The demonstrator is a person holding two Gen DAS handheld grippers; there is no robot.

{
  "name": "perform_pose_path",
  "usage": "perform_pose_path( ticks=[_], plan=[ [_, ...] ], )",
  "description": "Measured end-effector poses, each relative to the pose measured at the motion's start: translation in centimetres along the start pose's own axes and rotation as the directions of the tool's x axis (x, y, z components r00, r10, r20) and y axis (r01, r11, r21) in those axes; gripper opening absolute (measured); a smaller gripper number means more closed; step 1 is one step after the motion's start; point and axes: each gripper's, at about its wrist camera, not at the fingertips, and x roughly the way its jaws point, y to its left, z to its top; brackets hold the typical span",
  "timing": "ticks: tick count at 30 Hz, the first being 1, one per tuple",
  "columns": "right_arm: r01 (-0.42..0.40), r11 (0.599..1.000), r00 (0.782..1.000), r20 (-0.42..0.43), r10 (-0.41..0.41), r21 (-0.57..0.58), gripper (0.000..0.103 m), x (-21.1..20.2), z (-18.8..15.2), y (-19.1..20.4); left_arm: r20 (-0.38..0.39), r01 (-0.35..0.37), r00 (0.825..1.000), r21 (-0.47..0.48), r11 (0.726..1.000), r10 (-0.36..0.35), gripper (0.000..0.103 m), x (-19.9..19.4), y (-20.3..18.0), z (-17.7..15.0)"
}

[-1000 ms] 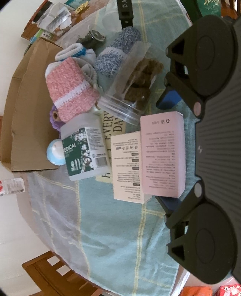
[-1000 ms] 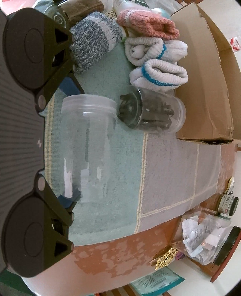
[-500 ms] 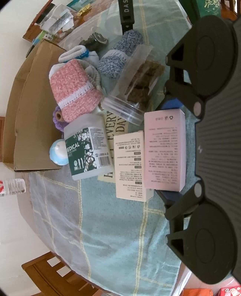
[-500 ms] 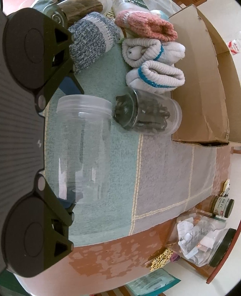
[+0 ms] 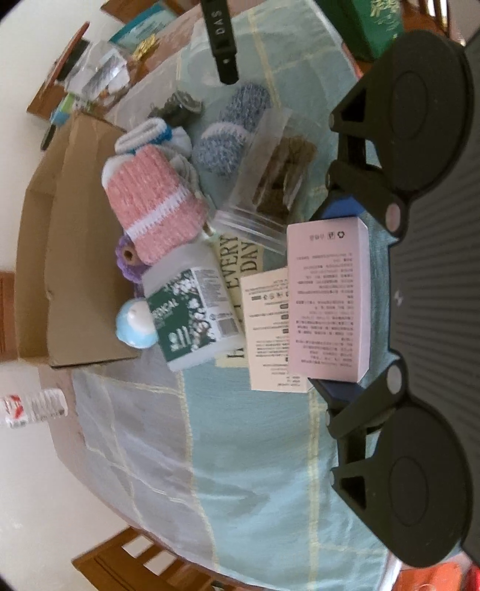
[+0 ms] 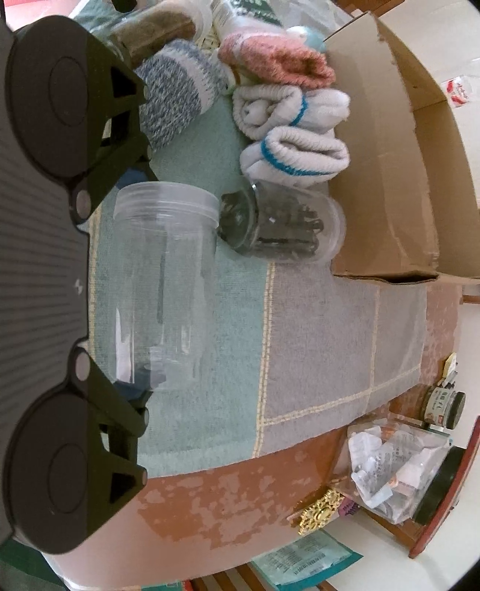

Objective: Organize objects
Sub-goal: 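Drop the clear jar into the box with the right tool while the left drops the pink box in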

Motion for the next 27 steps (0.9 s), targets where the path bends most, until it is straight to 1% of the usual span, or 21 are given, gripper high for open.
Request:
perform_pose_path(
  ticks=[2, 8, 13, 20, 23, 27],
  plan=[
    [0.001, 1.0, 1.0, 0.01, -0.001, -0.003, 0.094, -0.5, 0.4, -0.1, 0.004, 0.02, 1.0, 0.026, 0.999, -0.02, 0.08, -1.1, 0.0, 0.5],
    [-0.001, 1.0, 0.999, 0.047, 0.002, -0.007, 0.094, -2.8, 1.6, 0.9, 0.024, 0.064, 0.997, 0.09, 0.994, -0.067, 0.08, -3.1, 1.9, 2.8],
    [-0.022, 0.999, 0.996, 0.082, 0.024, -0.024, 0.094, -5.0, 2.8, 1.9, 0.044, 0.094, 0.994, 0.123, 0.988, -0.1, 0.08, -3.4, 3.3, 5.8],
    [-0.073, 0.994, 0.991, 0.103, 0.081, -0.075, 0.094, -7.0, 5.6, 3.5, 0.116, 0.094, 0.987, 0.149, 0.984, -0.112, 0.08, -3.4, 3.2, 11.8],
    [-0.082, 0.989, 0.988, 0.121, 0.097, -0.122, 0.094, -7.2, 7.5, 4.0, 0.153, 0.074, 0.984, 0.14, 0.987, -0.096, 0.08, -2.8, 2.6, 14.9],
    [-0.105, 0.98, 0.981, 0.143, 0.13, -0.166, 0.094, -7.0, 10.8, 4.3, 0.177, 0.056, 0.981, 0.117, 0.992, -0.076, 0.08, -1.6, 1.8, 18.6]
  ],
)
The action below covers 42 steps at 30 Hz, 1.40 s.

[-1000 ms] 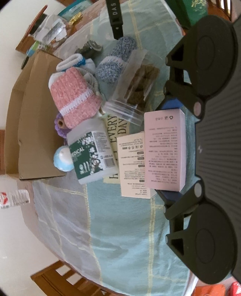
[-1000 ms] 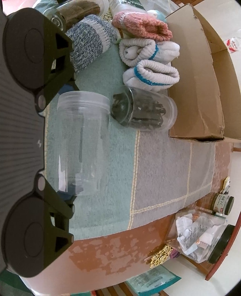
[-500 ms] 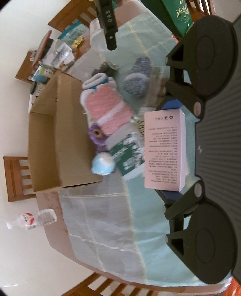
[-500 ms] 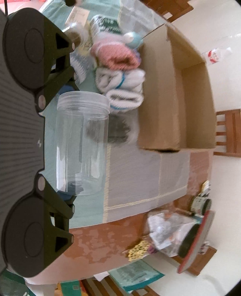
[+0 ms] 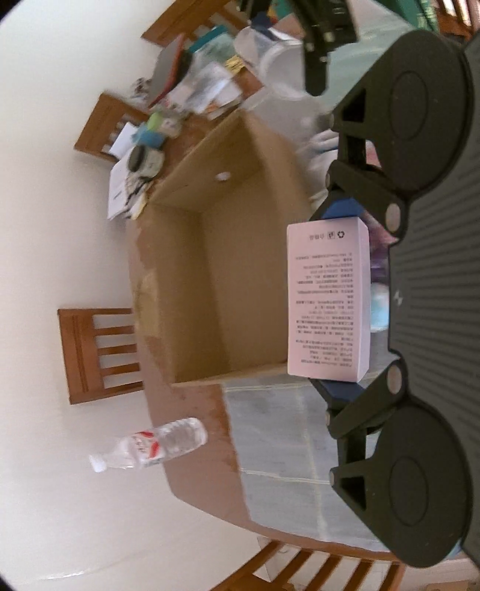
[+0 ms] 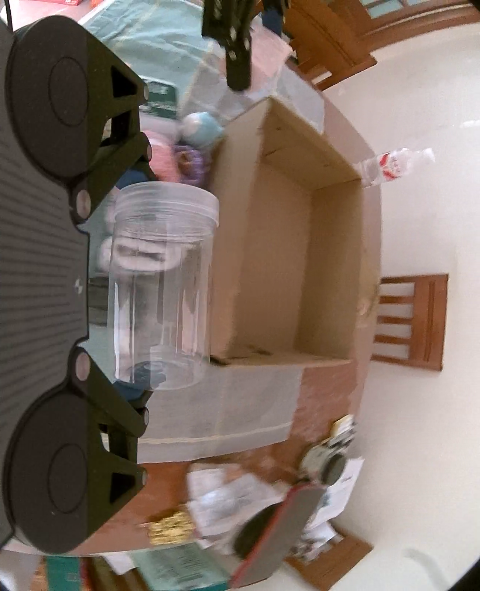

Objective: Organize objects
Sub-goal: 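Drop the clear jar into the box with the right tool while the left drops the pink box in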

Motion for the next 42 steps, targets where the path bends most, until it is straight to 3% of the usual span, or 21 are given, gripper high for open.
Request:
perform_pose_path(
  ticks=[7, 15, 18, 24, 33, 42],
  plan=[
    [-0.057, 0.997, 0.998, 0.021, 0.058, -0.056, 0.094, 2.1, 5.2, -0.2, 0.0, -0.043, 0.999, -0.002, 0.999, 0.043, 0.08, 4.2, -0.4, 4.3],
    [-0.089, 0.991, 0.996, 0.01, 0.091, -0.098, 0.094, 5.3, 8.0, 0.4, -0.032, -0.068, 0.997, -0.033, 0.997, 0.067, 0.083, 7.7, -0.2, 5.6],
    [-0.079, 0.99, 0.997, 0.017, 0.082, -0.117, 0.103, 5.7, 8.0, 0.5, -0.048, -0.089, 0.995, -0.044, 0.995, 0.087, 0.097, 8.3, -0.2, 5.5],
    [-0.07, 0.986, 0.997, 0.026, 0.075, -0.154, 0.103, 5.6, 7.6, 0.7, -0.042, -0.091, 0.995, -0.05, 0.995, 0.089, 0.097, 7.7, -0.1, 5.2],
    [-0.038, 0.992, 0.999, 0.03, 0.042, -0.123, 0.103, 4.7, 6.1, 0.4, -0.013, -0.099, 0.995, -0.039, 0.994, 0.098, 0.098, 5.4, -0.4, 4.0],
    [-0.032, 0.997, 0.999, 0.004, 0.033, -0.076, 0.103, 3.5, 2.2, 0.4, 0.009, -0.104, 0.994, -0.043, 0.994, 0.105, 0.099, 2.3, -0.6, 0.8]
  ],
)
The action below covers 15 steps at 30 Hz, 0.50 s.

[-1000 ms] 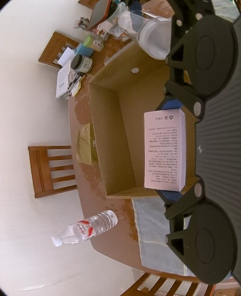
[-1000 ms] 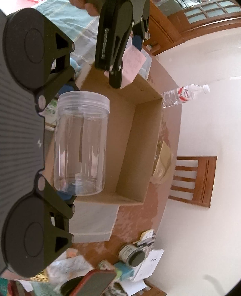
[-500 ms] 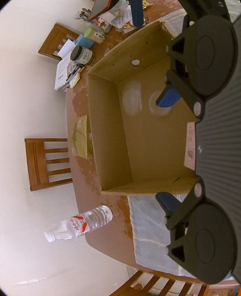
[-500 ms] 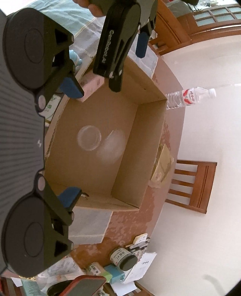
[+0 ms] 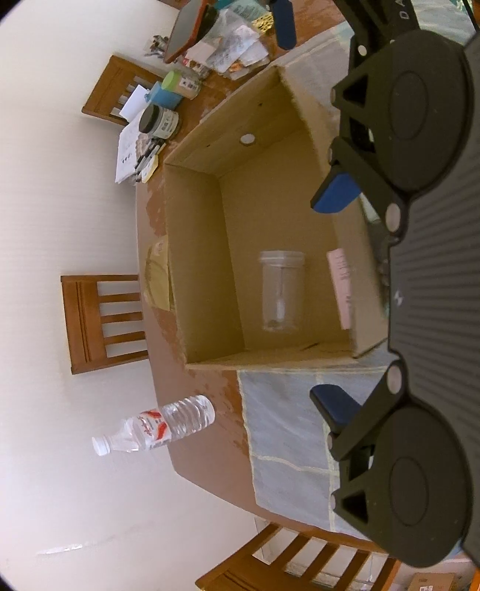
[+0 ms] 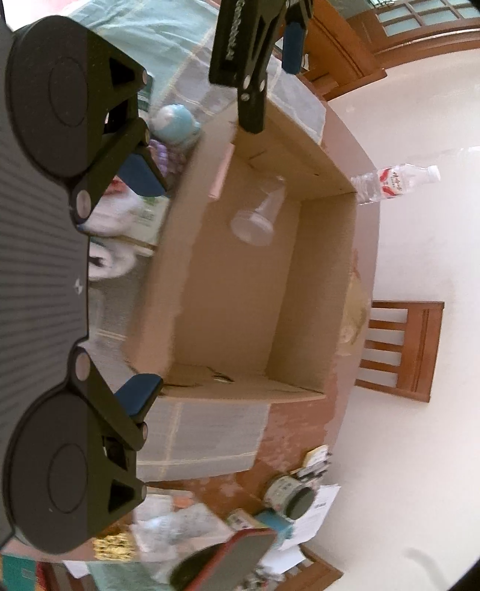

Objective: Organize objects
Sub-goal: 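Drop the clear jar into the box with the right tool while the left drops the pink box in, then grasp the grey-blue sock with the right tool while the left grasps the white box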

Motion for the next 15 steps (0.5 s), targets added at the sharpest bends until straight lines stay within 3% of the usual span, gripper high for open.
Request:
perform_pose_path(
  ticks=[7, 15],
  plan=[
    [0.003, 0.999, 0.999, -0.034, -0.002, 0.047, 0.103, -0.8, -4.3, 0.8, 0.015, 0.001, 1.0, -0.004, 1.0, -0.001, 0.1, -2.3, -0.2, -3.7],
    [0.0, 0.994, 0.996, -0.091, 0.01, 0.108, 0.103, -0.9, -8.3, 1.9, -0.032, 0.022, 0.999, -0.015, 1.0, -0.022, 0.1, -3.6, 0.3, -8.6]
  ],
)
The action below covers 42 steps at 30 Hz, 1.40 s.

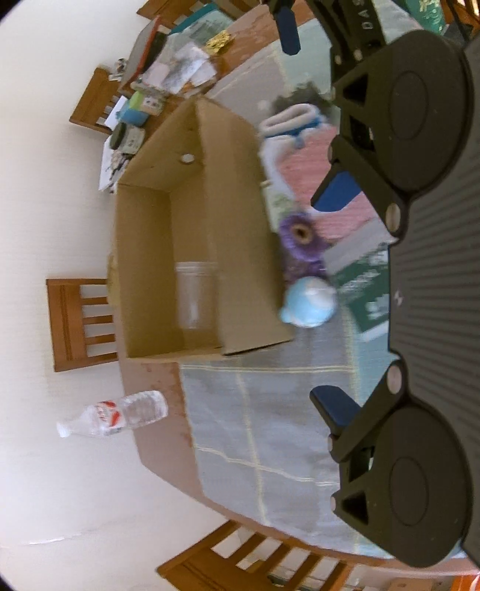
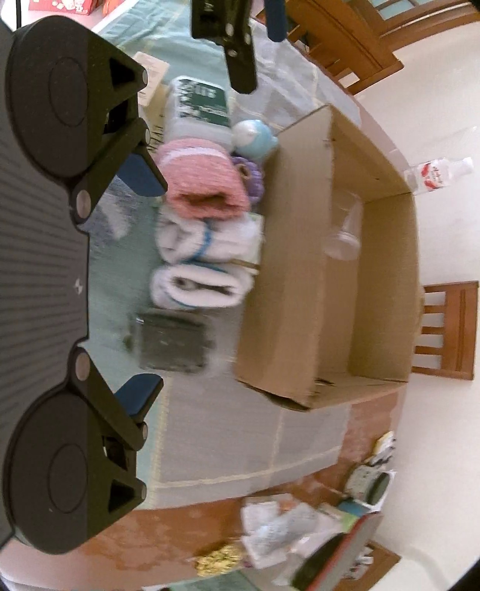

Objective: Organize objects
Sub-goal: 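Grasp the grey-blue sock with the right tool while the left grasps the white box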

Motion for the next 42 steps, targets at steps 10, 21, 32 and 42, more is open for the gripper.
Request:
perform_pose_path(
  ticks=[10, 21, 32, 42],
  plan=[
    [-0.049, 0.997, 0.998, -0.031, 0.051, 0.056, 0.103, 1.8, -1.3, 2.3, -0.056, -0.041, 0.998, -0.018, 0.999, 0.04, 0.1, -0.6, 1.5, -5.2],
    [0.003, 0.997, 0.995, -0.095, 0.005, 0.084, 0.103, 6.2, -2.1, 3.2, -0.079, -0.065, 0.995, -0.056, 0.996, 0.06, 0.1, -1.1, 3.7, -6.9],
    [0.022, 0.995, 0.992, -0.127, -0.009, 0.096, 0.103, 5.0, -5.0, 0.1, -0.094, 0.015, 0.995, -0.011, 1.0, -0.016, 0.1, -0.4, 3.1, -7.3],
    [0.064, 0.997, 0.993, -0.101, -0.067, -0.031, 0.103, 5.0, -6.0, 0.3, -0.137, 0.102, 0.986, 0.044, 0.994, -0.095, 0.1, 0.8, 1.7, -8.6]
  ],
)
